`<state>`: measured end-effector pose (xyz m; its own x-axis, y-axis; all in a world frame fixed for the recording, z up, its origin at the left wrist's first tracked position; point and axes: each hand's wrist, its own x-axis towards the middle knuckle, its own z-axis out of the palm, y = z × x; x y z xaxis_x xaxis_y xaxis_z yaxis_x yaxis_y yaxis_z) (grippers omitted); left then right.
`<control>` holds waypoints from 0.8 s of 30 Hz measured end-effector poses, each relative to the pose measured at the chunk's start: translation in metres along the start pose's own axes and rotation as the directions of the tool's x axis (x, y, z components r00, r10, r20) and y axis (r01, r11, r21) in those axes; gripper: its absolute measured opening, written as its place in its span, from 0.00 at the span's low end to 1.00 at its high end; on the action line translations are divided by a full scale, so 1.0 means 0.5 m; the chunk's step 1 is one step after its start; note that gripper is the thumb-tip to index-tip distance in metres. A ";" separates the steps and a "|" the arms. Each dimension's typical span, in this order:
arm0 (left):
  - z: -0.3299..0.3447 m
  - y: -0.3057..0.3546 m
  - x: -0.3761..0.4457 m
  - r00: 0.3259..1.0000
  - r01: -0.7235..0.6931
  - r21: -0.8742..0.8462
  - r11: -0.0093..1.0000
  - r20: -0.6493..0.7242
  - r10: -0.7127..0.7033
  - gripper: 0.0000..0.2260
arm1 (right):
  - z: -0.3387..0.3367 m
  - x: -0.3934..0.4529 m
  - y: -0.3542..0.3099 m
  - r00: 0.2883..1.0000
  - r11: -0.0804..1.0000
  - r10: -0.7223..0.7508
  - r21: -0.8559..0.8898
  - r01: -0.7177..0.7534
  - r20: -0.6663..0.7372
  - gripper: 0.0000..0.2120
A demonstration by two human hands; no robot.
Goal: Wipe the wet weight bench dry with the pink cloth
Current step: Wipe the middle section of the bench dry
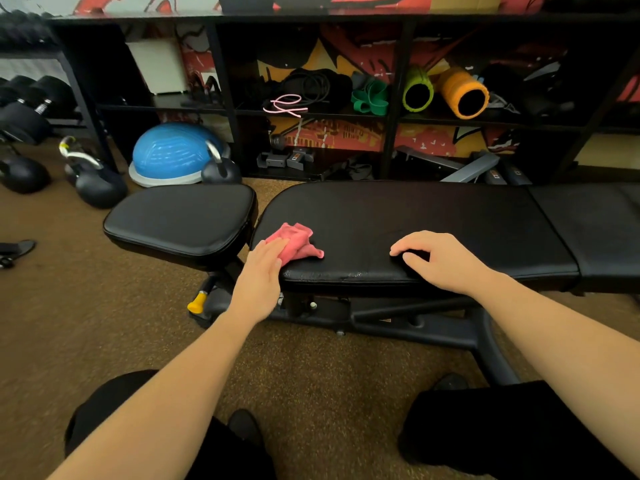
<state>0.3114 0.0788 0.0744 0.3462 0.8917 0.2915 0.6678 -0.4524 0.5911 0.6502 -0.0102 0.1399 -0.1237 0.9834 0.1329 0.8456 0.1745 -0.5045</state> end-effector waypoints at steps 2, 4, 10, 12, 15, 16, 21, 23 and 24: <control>0.012 0.021 -0.019 0.996 -0.079 0.013 0.997 -0.035 0.079 0.19 | -0.001 0.001 -0.003 1.000 1.000 0.021 0.019 -0.021 -0.007 0.12; 0.029 0.037 -0.034 0.986 -0.149 0.056 0.987 -0.067 0.153 0.20 | -0.003 0.000 -0.002 1.000 1.000 0.023 0.011 -0.023 -0.018 0.13; 0.089 0.103 -0.064 0.969 -0.240 0.108 0.965 -0.031 0.244 0.22 | -0.020 -0.007 -0.003 0.997 0.970 -0.029 -0.239 0.044 0.069 0.12; 0.100 0.125 -0.065 0.961 -0.271 0.122 0.955 -0.022 0.276 0.22 | -0.026 -0.007 -0.009 0.996 0.948 -0.032 -0.314 0.055 0.079 0.11; 0.112 0.150 -0.061 0.950 -0.310 0.128 0.942 0.012 0.311 0.21 | -0.034 -0.006 -0.008 0.995 0.944 0.034 -0.330 -0.001 0.095 0.14; 0.116 0.159 -0.059 0.945 -0.327 0.128 0.936 0.024 0.326 0.21 | -0.037 -0.006 -0.006 0.996 0.957 0.063 -0.287 -0.041 0.068 0.16; 0.151 0.215 -0.050 0.938 -0.346 0.107 0.932 0.045 0.343 0.21 | -0.058 -0.016 0.010 0.975 0.983 0.177 -0.034 -0.183 -0.135 0.19; 0.168 0.240 -0.047 0.937 -0.350 0.104 0.931 0.056 0.346 0.21 | -0.065 -0.020 0.011 0.967 0.980 0.200 0.036 -0.196 -0.158 0.19; 0.176 0.253 -0.045 0.934 -0.356 0.103 0.929 0.064 0.351 0.21 | -0.067 -0.021 0.011 0.965 0.977 0.209 0.064 -0.201 -0.161 0.19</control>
<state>0.4462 0.0007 0.0764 0.5997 0.6737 0.4318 0.5646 -0.7386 0.3683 0.6734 -0.0215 0.1643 0.1411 0.9770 0.1600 0.8179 -0.0240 -0.5748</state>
